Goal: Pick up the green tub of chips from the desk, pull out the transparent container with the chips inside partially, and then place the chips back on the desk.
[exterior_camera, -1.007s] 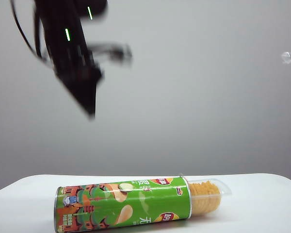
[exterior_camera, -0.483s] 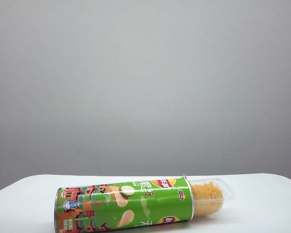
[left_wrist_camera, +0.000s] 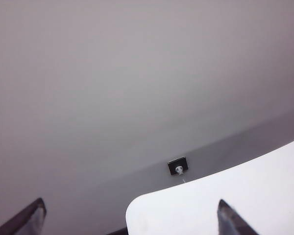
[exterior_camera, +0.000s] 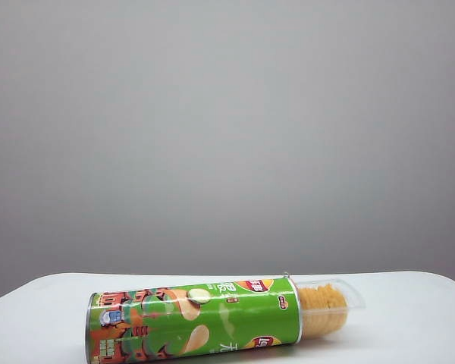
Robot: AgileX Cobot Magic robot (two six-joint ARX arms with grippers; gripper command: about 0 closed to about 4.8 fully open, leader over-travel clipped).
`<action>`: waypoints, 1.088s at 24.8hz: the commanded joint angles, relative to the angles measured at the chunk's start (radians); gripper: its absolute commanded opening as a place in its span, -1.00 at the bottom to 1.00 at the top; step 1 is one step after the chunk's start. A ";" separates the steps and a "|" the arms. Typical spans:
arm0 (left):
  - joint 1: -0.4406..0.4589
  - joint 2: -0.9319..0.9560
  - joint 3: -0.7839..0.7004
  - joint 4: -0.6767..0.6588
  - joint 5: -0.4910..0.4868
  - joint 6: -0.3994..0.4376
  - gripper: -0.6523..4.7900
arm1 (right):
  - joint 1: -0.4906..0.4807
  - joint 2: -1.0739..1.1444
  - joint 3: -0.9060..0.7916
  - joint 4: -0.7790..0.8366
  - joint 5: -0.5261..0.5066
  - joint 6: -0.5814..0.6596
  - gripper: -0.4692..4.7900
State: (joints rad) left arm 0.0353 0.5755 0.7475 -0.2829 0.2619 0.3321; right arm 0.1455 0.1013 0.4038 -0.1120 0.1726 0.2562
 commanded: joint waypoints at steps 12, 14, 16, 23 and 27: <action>-0.001 -0.434 -0.536 0.261 -0.100 -0.367 0.57 | -0.003 -0.101 -0.303 0.146 -0.009 -0.024 -0.48; -0.001 -0.454 -0.595 0.299 -0.077 -0.367 0.39 | -0.003 -0.101 -0.340 0.146 -0.006 -0.024 -0.48; -0.002 -0.483 -0.643 0.327 -0.058 -0.367 0.28 | -0.002 -0.101 -0.375 0.145 -0.007 -0.019 -0.48; -0.001 -0.535 -0.741 0.257 -0.065 -0.349 0.22 | -0.002 -0.101 -0.403 0.042 -0.011 -0.016 -0.48; -0.001 -0.535 -0.741 0.232 -0.085 -0.339 -0.01 | -0.003 -0.101 -0.403 -0.054 -0.011 -0.016 -0.64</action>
State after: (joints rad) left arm 0.0334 0.0406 0.0017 -0.0559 0.1940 -0.0143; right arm 0.1429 0.0002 0.0071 -0.1360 0.1616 0.2386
